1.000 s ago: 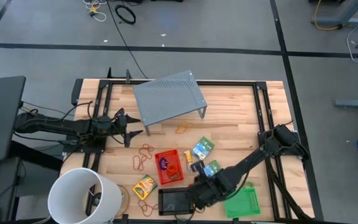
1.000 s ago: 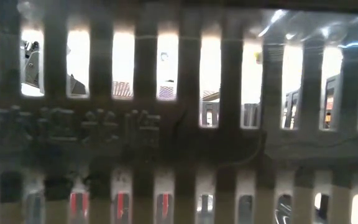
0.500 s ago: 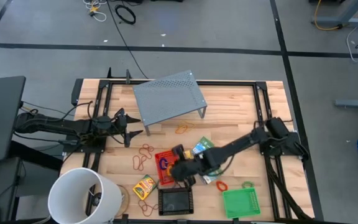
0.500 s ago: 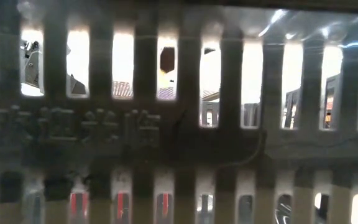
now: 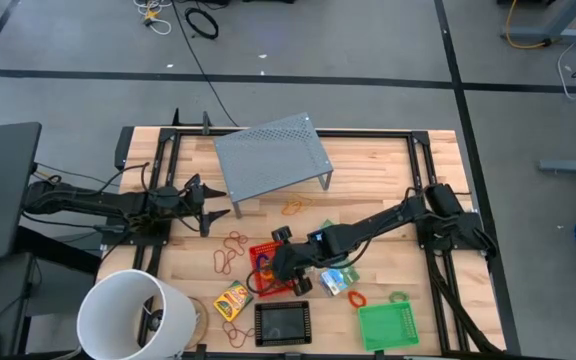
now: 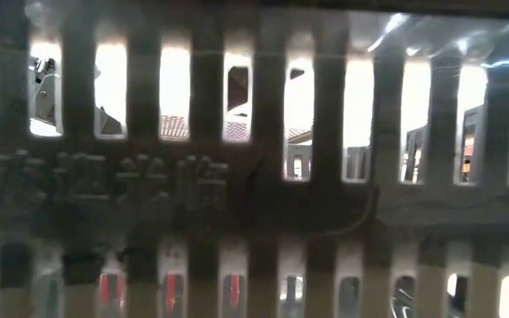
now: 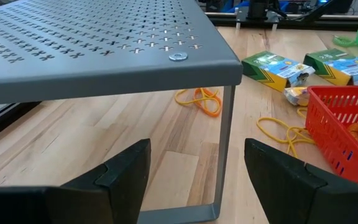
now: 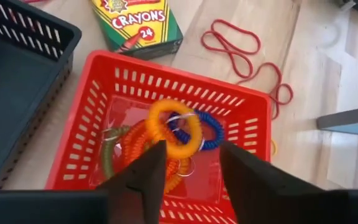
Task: Pick & Place Office Desk Supplies
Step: Put the orange spring keychain into the red bin, then put the green spring keychain into the red bin, then put the red bin on the shelf
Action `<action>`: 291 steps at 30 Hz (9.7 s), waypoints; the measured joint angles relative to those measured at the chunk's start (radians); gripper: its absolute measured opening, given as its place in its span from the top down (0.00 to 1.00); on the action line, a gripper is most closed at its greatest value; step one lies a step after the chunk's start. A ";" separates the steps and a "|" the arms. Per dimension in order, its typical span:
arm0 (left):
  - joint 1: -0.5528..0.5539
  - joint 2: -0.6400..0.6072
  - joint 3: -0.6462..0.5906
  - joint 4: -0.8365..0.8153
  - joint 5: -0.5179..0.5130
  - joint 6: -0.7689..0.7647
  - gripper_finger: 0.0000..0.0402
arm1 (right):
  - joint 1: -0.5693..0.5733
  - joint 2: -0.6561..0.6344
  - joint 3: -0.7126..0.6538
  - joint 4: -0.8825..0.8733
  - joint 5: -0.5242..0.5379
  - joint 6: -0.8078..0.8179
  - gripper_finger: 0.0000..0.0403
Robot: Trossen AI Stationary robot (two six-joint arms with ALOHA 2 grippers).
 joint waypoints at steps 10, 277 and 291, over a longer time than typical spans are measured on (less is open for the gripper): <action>0.000 0.000 0.000 -0.008 0.000 -0.003 0.35 | 0.082 -0.002 0.029 -0.254 0.053 0.152 0.47; 0.000 0.000 0.000 -0.042 0.000 -0.051 0.35 | -0.093 -0.141 -0.340 0.392 -0.141 0.055 0.88; 0.000 0.000 0.000 -0.042 -0.003 -0.049 0.35 | -0.073 -0.142 -0.338 0.407 -0.197 0.026 0.54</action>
